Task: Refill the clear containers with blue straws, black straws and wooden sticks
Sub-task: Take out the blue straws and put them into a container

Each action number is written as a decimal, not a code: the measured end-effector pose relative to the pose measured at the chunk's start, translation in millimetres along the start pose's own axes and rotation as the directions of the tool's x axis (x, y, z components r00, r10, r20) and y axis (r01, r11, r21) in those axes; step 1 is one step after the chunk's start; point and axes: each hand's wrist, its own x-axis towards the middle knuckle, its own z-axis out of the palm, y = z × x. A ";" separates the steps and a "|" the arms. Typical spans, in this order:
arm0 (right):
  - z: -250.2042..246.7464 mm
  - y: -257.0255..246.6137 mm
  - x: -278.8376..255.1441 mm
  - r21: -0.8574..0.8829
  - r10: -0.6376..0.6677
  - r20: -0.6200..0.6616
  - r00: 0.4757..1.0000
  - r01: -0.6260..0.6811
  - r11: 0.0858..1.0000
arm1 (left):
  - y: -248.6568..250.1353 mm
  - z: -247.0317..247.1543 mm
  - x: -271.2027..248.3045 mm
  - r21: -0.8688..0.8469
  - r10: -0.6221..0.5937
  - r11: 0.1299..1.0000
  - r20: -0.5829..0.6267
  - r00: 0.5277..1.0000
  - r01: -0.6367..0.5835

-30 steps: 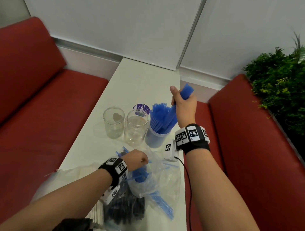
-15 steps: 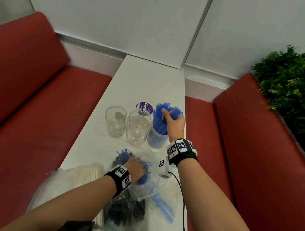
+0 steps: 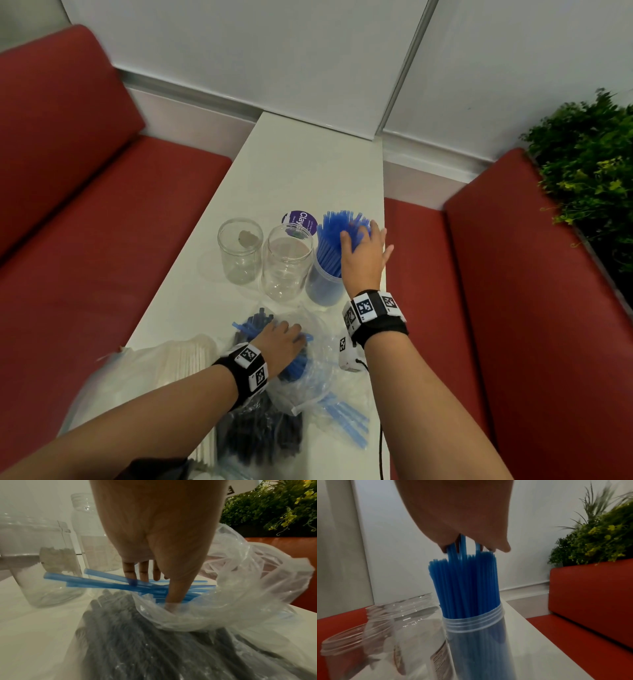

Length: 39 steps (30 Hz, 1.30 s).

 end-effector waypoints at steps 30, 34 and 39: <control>-6.8 8.8 -9.0 -0.265 -0.139 0.257 0.956 0.208 0.942 | 6.6 23.4 2.6 -0.075 0.004 0.997 0.126 0.992 0.006; -12.4 5.2 -15.5 -0.103 -0.175 0.121 0.977 0.188 0.977 | 3.3 17.1 2.8 -0.063 0.006 0.998 0.126 0.992 0.002; -11.3 -22.1 -48.3 0.438 -0.309 0.180 0.934 0.205 0.875 | -0.5 2.5 0.9 -0.095 -0.015 0.995 0.156 0.988 0.031</control>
